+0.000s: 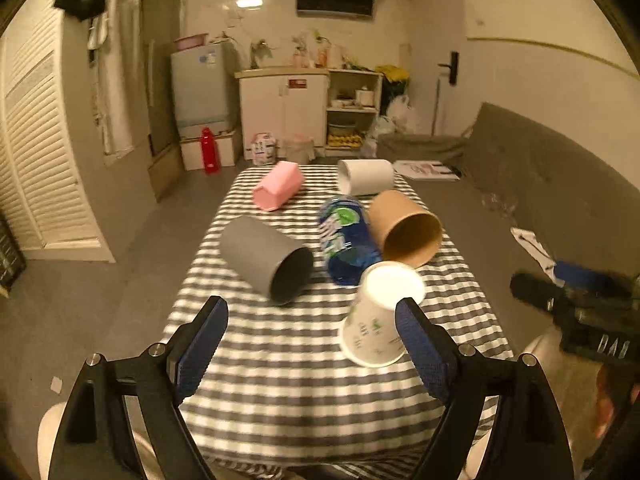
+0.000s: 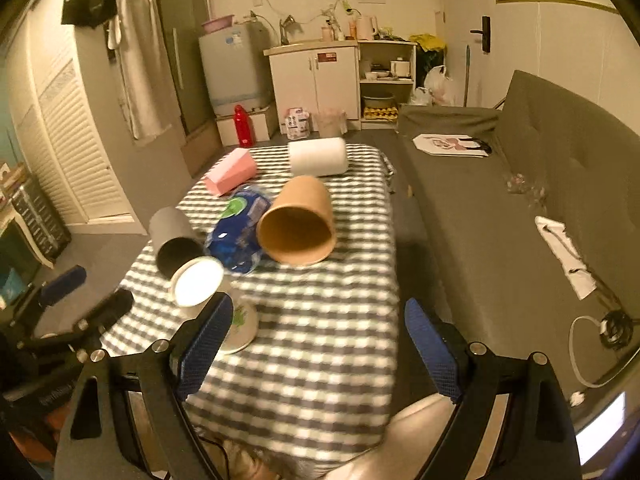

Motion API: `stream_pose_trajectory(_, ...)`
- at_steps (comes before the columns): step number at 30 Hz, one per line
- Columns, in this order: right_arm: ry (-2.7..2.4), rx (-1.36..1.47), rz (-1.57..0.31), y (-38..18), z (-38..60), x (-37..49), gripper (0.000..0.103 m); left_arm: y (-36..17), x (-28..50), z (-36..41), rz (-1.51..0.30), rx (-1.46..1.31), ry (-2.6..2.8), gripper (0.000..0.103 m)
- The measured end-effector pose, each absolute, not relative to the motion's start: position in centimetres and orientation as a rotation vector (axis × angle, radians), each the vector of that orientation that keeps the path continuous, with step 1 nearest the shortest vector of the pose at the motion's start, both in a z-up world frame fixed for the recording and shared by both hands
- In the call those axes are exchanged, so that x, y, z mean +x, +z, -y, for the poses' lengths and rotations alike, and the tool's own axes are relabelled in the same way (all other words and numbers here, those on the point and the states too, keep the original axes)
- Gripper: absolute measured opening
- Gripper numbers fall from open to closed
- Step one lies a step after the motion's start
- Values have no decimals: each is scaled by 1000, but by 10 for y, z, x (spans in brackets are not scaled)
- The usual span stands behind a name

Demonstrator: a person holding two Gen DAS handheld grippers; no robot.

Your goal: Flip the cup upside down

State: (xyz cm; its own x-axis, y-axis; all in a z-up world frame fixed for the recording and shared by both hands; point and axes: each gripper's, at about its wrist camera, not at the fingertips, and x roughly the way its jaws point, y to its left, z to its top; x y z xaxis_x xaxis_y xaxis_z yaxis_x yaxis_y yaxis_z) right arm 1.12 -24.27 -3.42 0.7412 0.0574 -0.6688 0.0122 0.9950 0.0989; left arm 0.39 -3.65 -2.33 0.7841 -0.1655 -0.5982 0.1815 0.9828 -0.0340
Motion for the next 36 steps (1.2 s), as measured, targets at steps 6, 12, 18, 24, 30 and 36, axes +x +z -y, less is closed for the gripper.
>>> stream_pose_trajectory(6,24,18,-740,-56,213,-1,97,-36,-4,14,-669,-35,-142,102)
stream_pose_trajectory(12,15,-14,-706,-56,207,-6,103,-34,-7,8,-640,-59,-136,102)
stream_pose_trajectory(18,-2,-13,-709,-57,209,-7,103,-38,-8,8,-645,-51,-132,102)
stream_pose_trajectory(24,-6,-17,-710,-58,209,-7,103,-39,-7,7,-646,-52,-125,102)
stream_pose_trajectory(30,-10,-13,-712,-58,210,-7,103,-40,-5,7,-652,-43,-122,103)
stream_pose_trajectory(36,-13,-12,-714,-59,211,-6,103,-42,-5,11,-652,-17,-103,103)
